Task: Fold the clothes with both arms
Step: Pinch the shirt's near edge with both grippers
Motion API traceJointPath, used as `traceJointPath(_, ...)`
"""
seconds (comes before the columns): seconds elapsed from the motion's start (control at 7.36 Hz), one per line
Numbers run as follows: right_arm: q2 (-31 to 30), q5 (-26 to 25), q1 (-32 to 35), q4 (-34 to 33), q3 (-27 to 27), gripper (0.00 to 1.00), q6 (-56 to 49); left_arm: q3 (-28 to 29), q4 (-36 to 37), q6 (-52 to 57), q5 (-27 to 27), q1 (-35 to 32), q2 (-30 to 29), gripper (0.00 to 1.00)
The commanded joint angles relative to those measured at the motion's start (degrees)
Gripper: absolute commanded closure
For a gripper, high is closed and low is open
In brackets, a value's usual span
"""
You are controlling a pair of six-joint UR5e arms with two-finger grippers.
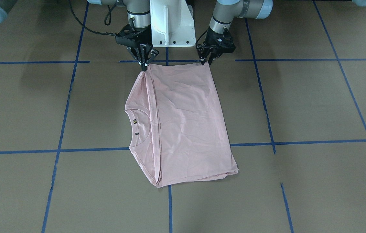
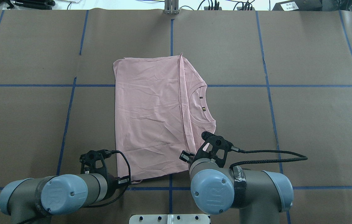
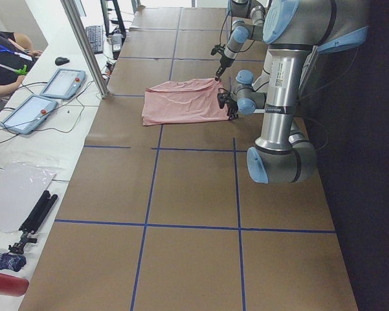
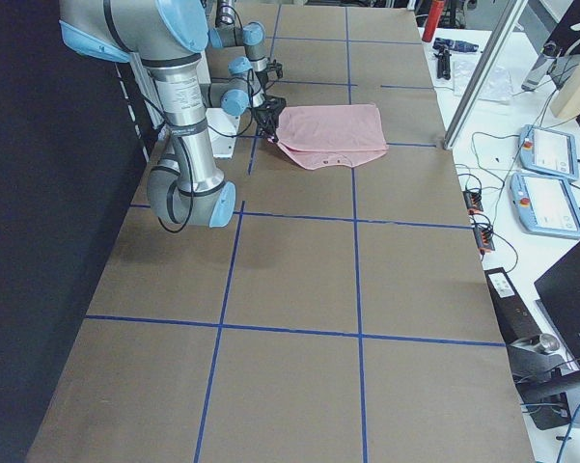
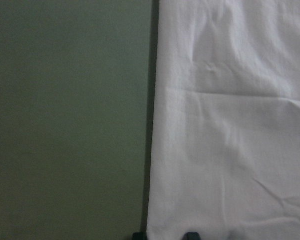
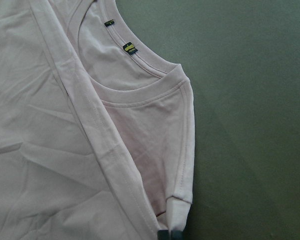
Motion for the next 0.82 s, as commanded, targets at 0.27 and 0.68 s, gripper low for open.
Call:
traceJointPath(0.27,0.00,0.00,0.00,0.03,0.00,1.00,-0.03,0.18,0.09,0.26,0.00,0.15,-0.07,1.00)
traceJointPath(0.68,-0.18,0.00,0.00,-0.05,0.00,1.00,-0.03,-0.69,0.17,0.79,-0.09,0.06,-0.15,1.00)
